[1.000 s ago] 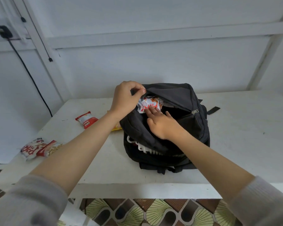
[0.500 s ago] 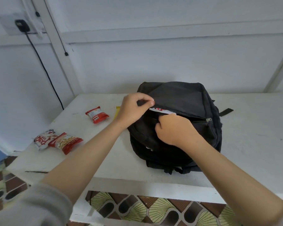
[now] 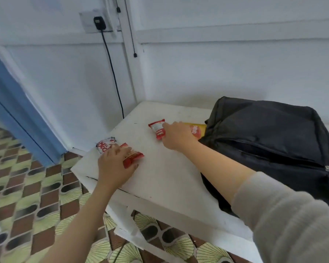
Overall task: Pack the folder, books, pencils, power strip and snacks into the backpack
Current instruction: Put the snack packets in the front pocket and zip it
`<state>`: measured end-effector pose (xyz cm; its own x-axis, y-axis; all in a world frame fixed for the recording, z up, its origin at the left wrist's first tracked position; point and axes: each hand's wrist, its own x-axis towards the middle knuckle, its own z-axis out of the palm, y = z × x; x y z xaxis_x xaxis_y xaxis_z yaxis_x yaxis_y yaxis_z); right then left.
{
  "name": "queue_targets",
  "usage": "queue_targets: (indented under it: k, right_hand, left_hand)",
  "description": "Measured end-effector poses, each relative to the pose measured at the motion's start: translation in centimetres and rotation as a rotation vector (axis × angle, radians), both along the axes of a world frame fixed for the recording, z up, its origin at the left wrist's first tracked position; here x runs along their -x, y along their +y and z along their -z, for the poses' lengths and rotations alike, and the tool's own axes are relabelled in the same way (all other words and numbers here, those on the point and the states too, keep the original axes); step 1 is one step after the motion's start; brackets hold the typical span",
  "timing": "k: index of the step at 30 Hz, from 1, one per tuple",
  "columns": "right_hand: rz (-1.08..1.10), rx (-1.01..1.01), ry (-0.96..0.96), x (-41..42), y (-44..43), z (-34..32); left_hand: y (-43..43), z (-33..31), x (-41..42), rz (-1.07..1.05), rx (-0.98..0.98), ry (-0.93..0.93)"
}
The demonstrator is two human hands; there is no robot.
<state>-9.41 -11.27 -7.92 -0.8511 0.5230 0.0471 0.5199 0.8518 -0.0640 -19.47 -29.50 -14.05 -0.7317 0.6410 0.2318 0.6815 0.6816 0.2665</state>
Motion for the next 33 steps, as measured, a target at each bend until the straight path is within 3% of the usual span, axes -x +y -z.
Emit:
queue_targets:
  k: [4,12,23,27,33]
  right_hand:
    - [0.058,0.042,-0.049,3.0,1.5,3.0]
    - [0.119,-0.002,0.114,5.1,1.4,4.5]
    - [0.313,-0.193,0.096,-0.5,3.8,-6.0]
    - [0.421,-0.147,0.183,-8.0,6.0,-9.4]
    - [0.610,-0.080,0.228,-18.4,7.3,-8.4]
  left_hand:
    - [-1.4,0.6,1.2,0.055,-0.059,-0.137]
    - [-1.5,0.9,1.0,0.110,-0.411,-0.234]
    - [6.9,-6.6,-1.4,0.351,-0.751,-0.204]
    - [11.3,-9.5,-4.4,0.498,-0.746,-0.272]
    - [17.1,-10.2,-9.9,0.785,-0.578,-0.325]
